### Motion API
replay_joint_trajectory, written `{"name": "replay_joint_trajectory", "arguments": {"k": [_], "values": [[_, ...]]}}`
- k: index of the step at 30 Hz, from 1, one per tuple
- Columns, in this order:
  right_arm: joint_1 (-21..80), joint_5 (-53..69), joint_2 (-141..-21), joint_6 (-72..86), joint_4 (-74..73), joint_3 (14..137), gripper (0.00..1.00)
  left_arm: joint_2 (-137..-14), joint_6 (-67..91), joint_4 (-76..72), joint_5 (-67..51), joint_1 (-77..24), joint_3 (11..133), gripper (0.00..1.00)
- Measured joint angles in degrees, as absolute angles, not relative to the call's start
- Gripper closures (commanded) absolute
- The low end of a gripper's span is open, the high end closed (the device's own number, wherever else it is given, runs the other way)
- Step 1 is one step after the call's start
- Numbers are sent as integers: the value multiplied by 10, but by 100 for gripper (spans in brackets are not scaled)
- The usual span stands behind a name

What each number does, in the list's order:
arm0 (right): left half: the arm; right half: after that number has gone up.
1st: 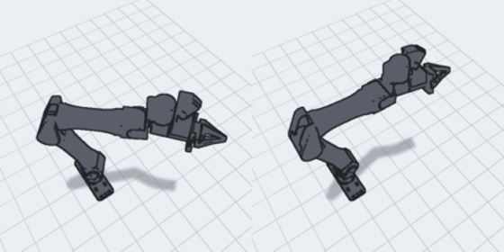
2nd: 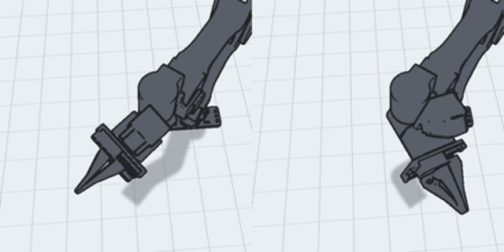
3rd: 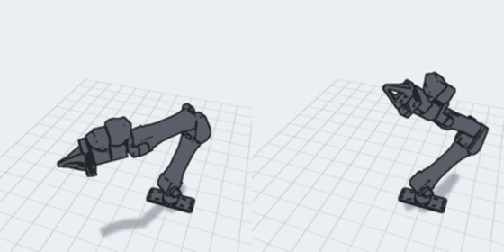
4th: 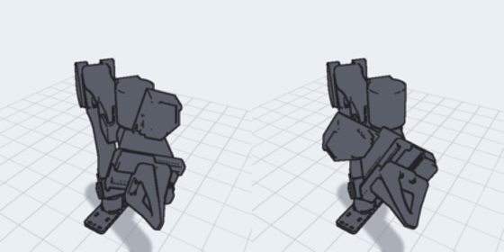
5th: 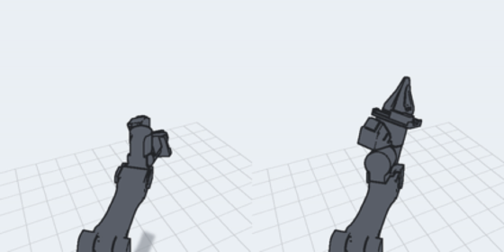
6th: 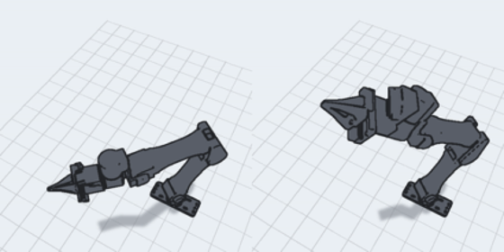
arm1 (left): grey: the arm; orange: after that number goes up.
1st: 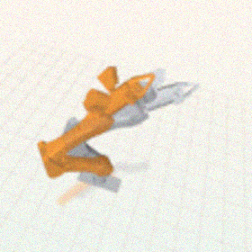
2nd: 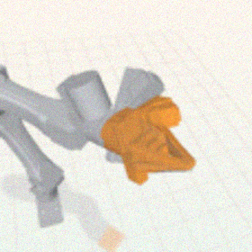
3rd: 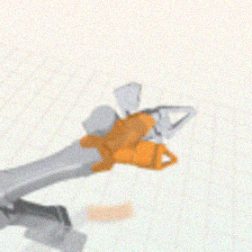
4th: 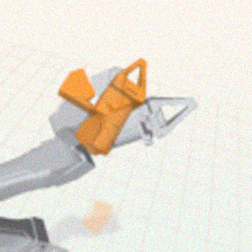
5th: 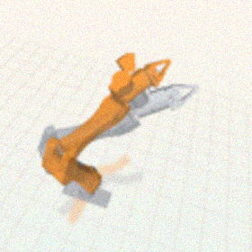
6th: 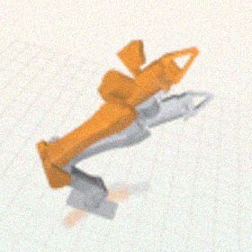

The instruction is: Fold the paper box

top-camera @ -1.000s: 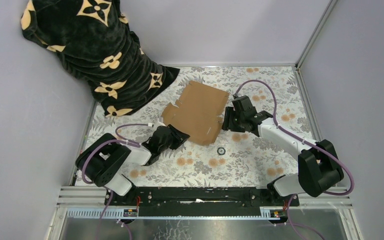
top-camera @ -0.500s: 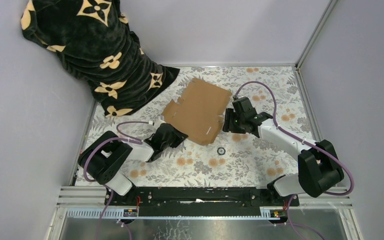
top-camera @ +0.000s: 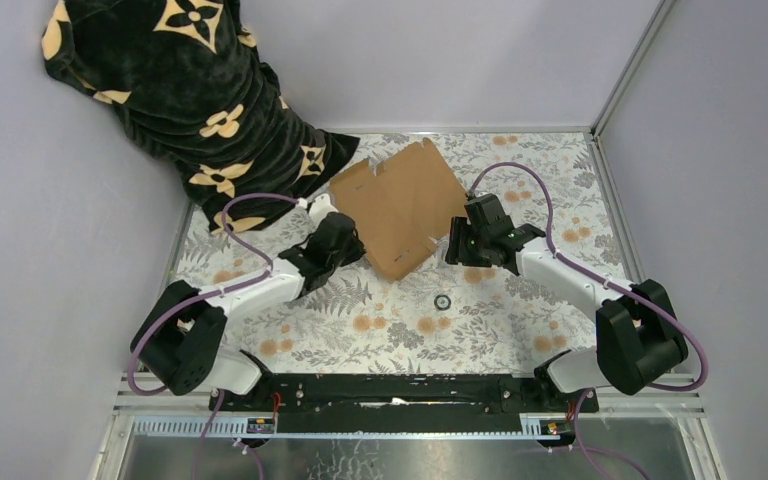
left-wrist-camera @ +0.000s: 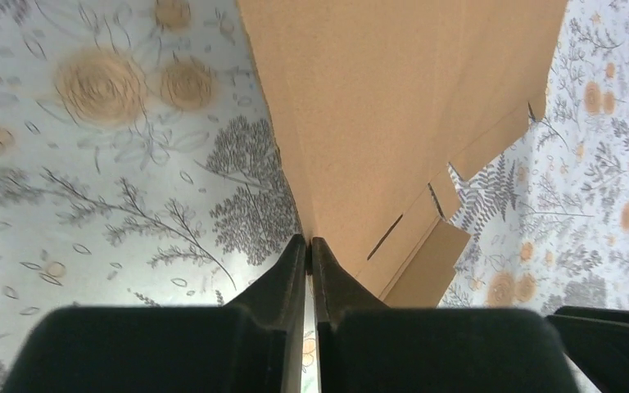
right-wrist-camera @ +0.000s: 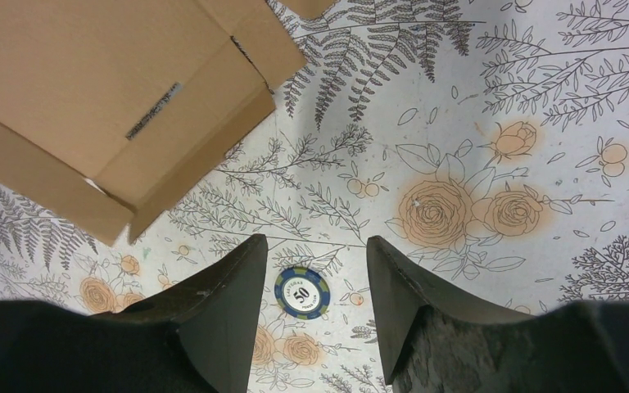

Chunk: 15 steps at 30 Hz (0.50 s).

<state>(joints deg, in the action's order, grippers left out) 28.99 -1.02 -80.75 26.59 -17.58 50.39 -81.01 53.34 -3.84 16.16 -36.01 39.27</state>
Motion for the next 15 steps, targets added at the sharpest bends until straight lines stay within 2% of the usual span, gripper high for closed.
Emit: {"name": "replay_joint_trajectory", "arguments": {"k": [15], "values": [[290,-16,-774,252,-208,540,44,-865,345,226,209,-360,589,91]]}}
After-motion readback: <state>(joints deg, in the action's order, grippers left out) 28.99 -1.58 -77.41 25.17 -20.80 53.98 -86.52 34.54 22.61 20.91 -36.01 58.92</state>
